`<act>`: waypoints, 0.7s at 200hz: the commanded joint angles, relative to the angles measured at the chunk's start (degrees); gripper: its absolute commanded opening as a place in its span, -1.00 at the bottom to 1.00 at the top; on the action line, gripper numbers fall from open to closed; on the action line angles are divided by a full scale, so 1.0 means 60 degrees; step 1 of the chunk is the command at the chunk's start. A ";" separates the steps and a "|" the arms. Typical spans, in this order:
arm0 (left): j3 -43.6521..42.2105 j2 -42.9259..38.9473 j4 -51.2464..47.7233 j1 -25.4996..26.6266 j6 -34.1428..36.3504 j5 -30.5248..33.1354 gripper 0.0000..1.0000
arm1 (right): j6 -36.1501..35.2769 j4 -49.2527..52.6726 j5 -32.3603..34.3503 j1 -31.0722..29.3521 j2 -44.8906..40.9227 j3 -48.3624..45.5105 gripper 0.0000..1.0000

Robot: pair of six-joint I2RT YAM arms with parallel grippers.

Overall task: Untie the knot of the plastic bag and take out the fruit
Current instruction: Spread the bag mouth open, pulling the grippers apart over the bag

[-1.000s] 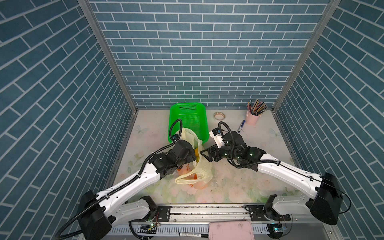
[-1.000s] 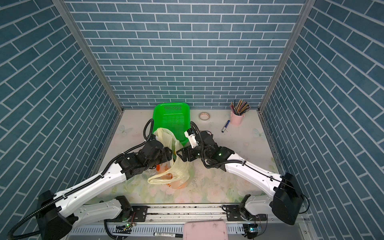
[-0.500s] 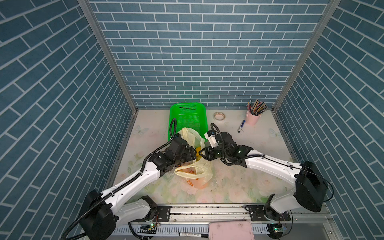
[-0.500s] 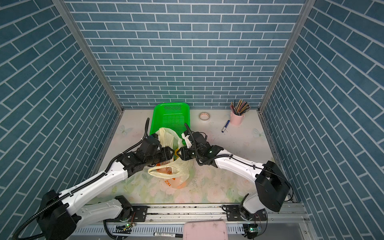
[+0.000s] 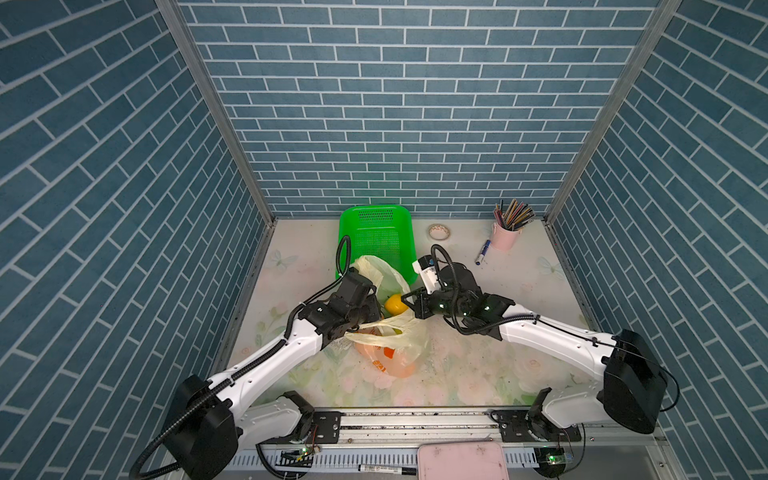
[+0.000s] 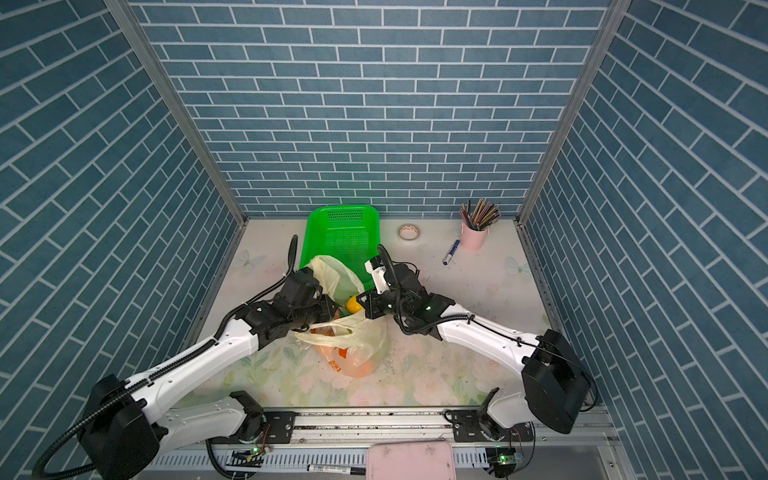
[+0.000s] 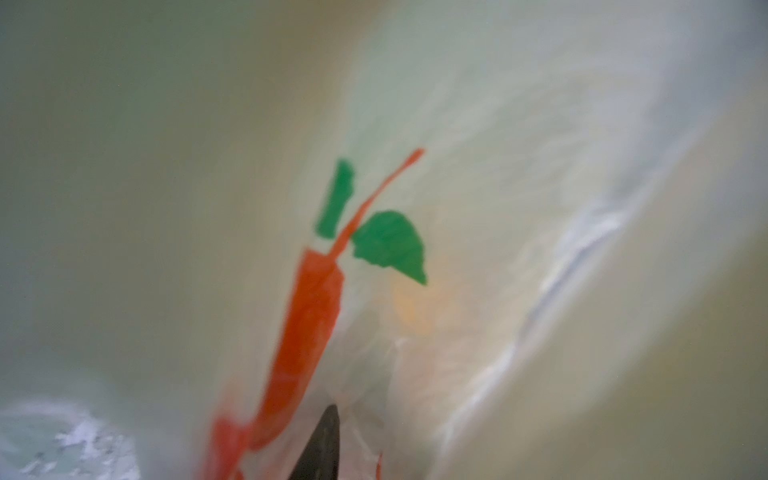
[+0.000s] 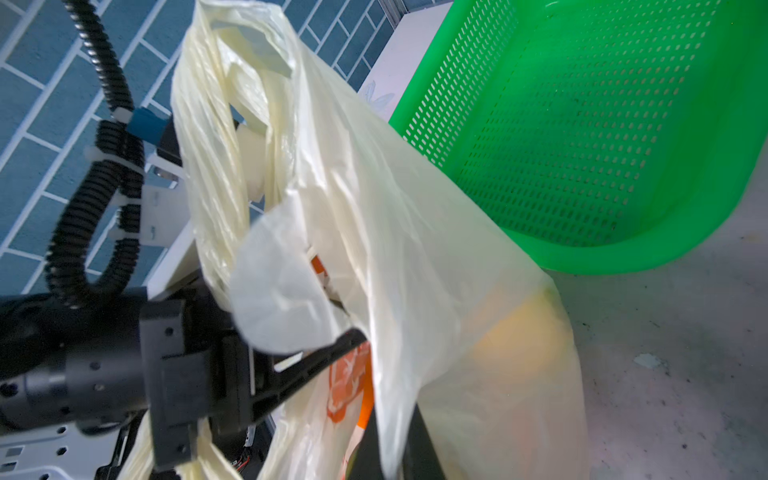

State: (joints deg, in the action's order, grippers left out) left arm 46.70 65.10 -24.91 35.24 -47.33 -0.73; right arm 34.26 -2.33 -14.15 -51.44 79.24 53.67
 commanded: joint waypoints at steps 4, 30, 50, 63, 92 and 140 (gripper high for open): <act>0.0200 -0.0689 -0.0946 -0.0391 0.0095 0.0618 -0.48 | 0.0171 -0.0407 0.0412 0.0047 -0.0704 -0.0368 -0.86; 0.0200 -0.1231 -0.1447 -0.0912 0.0274 0.0659 -0.52 | 0.0222 -0.0403 0.0719 0.0112 -0.1216 -0.0785 -0.89; 0.0243 -0.1555 -0.1759 -0.1409 0.0530 0.0706 -0.58 | 0.0201 -0.0360 0.1011 0.0136 -0.1594 -0.1136 -0.90; 0.0310 -0.1699 -0.1982 -0.1785 0.0768 0.0717 -0.64 | 0.0222 -0.0213 0.1144 0.0193 -0.1859 -0.1328 -0.90; 0.0585 -0.1930 -0.2490 -0.2512 0.1079 0.0697 -0.73 | 0.0343 0.0372 0.1680 0.0252 -0.2521 -0.1788 -0.91; 0.1071 -0.2100 -0.2820 -0.3238 0.1604 0.0621 -0.74 | 0.0427 0.1194 0.2833 0.0426 -0.3775 -0.2989 -0.90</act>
State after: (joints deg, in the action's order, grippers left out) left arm 50.52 53.08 -39.62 18.31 -39.70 0.45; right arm 34.70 -0.58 -4.62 -50.11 60.23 38.72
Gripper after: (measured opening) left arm 0.131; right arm 0.049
